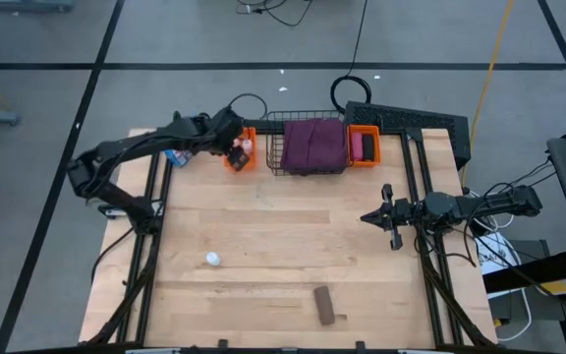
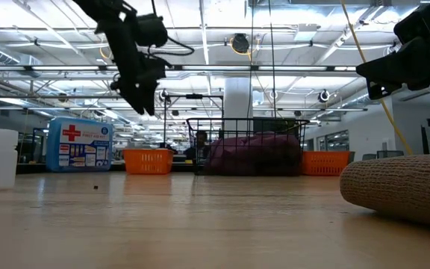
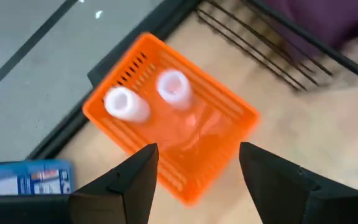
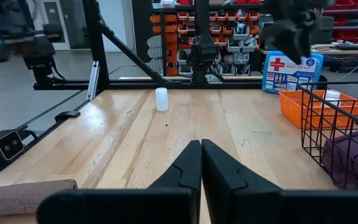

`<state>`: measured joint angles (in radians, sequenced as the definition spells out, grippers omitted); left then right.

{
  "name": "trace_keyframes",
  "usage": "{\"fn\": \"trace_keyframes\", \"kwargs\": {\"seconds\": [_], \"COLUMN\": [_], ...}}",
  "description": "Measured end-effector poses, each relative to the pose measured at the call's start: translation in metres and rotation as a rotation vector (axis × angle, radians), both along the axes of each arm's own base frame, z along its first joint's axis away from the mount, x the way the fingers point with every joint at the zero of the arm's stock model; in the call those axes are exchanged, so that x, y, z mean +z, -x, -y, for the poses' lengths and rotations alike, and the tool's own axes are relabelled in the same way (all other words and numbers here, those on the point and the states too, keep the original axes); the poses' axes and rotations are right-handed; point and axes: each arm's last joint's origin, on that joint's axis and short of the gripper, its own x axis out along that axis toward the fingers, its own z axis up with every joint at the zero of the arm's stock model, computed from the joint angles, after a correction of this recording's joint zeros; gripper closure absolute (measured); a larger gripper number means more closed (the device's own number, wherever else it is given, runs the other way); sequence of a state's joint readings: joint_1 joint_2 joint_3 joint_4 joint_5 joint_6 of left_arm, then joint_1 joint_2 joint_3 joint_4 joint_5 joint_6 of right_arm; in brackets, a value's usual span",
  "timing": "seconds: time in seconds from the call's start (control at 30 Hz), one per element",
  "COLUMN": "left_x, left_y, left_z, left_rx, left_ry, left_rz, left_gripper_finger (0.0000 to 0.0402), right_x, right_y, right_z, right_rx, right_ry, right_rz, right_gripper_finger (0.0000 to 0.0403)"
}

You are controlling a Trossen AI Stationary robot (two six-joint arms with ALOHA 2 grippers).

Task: Pick & place medical supplies in basket/bin
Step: Put the white pill bottle into the left orange bin

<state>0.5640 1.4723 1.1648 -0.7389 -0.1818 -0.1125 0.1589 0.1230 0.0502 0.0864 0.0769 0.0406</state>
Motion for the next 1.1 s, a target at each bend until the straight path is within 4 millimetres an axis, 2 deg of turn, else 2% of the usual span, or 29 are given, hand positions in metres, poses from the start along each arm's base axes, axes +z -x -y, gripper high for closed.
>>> {"fn": "trace_keyframes", "kwargs": {"seconds": [0.33, 0.63, 0.87, 1.1], "left_x": [0.021, 0.017, 0.015, 0.015], "left_y": [0.007, 0.003, 0.004, 0.005], "left_z": [0.067, 0.119, 0.153, 0.183], "left_rx": [-0.113, -0.235, -0.176, -0.095], "left_ry": [0.165, 0.444, 0.512, 0.489], "left_rz": [0.019, -0.027, -0.08, -0.078], "left_gripper_finger": [0.0167, 0.0167, 0.0167, 0.0167], "right_x": [0.0, 0.0, 0.0, 0.0], "right_y": [0.0, 0.0, 0.0, 0.0], "right_z": [0.0, 0.0, 0.0, 0.0], "right_rx": [0.0, 0.0, 0.0, 0.0], "right_ry": [0.0, 0.0, 0.0, 0.0], "right_rz": [0.0, 0.0, 0.0, 0.0], "right_gripper_finger": [0.0403, 0.0403, 0.0403, 0.0403]}}
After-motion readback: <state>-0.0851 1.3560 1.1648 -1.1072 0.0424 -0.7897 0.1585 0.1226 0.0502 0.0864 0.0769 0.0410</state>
